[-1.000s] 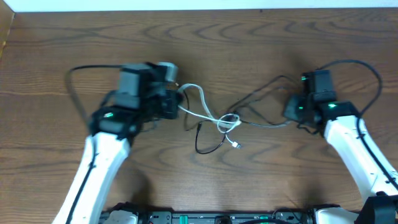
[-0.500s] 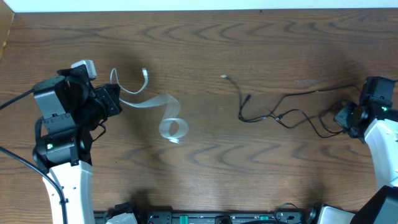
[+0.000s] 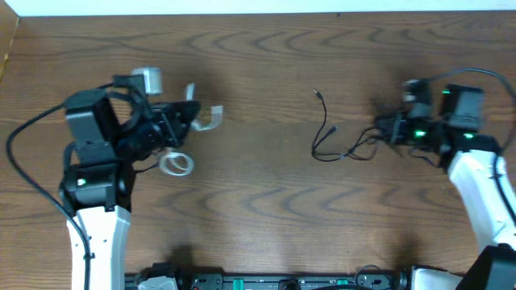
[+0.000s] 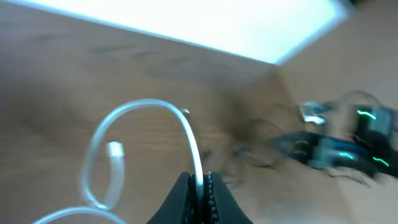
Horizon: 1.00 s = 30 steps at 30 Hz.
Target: Untangle cables
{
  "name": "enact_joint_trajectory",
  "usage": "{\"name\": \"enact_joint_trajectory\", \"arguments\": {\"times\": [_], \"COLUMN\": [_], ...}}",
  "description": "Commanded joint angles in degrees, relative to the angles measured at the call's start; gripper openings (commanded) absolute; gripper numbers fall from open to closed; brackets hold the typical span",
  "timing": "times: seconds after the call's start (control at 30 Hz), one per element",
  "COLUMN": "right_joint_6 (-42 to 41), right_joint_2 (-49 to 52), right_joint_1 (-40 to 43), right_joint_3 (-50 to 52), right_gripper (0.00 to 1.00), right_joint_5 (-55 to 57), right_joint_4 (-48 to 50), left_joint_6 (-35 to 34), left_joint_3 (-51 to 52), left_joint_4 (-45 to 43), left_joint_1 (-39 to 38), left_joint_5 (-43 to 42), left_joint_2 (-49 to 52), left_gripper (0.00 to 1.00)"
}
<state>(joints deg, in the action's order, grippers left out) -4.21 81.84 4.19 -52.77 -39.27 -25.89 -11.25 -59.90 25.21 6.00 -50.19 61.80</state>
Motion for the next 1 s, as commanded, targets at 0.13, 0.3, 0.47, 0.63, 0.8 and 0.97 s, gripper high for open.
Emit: {"name": "enact_joint_trajectory", "arguments": {"times": [0.13,0.3,0.47,0.63,0.8,0.97], "right_joint_6": [-0.11,-10.99,-12.55,-12.5,-11.37,-11.43], "right_joint_2": [-0.61,-0.61,-0.61,-0.61,-0.61,-0.61], "right_joint_1": [-9.86,-9.75,-9.09,-9.11,-9.14,-9.16], "right_joint_3": [-0.37,-0.37,-0.37,-0.37,-0.37,-0.37], "right_gripper": [0.34,0.45,0.46,0.58,0.7,0.7], "right_joint_5": [17.29,38.01,40.89,40.76,33.44,32.39], "right_joint_4": [-2.05,-12.07,-21.03,-24.0,-23.67,-23.67], "left_joint_6": [-3.89,-3.34,-2.36,-2.4,-2.45,-2.34], "left_joint_3": [-0.22,-0.22,-0.22,-0.22,-0.22,-0.22], "left_joint_4": [-9.25,-5.46,2.16,8.28,13.22,14.58], "left_joint_1": [-9.68,-11.54,-11.54,-11.61,-11.61,-12.28], "left_joint_5": [-9.81,-0.31,16.63,20.87,20.61,14.78], "left_joint_2": [-0.09,-0.07,-0.07,0.87,4.0,10.73], "left_gripper": [0.08,0.13,0.15,0.25,0.28,0.3]}}
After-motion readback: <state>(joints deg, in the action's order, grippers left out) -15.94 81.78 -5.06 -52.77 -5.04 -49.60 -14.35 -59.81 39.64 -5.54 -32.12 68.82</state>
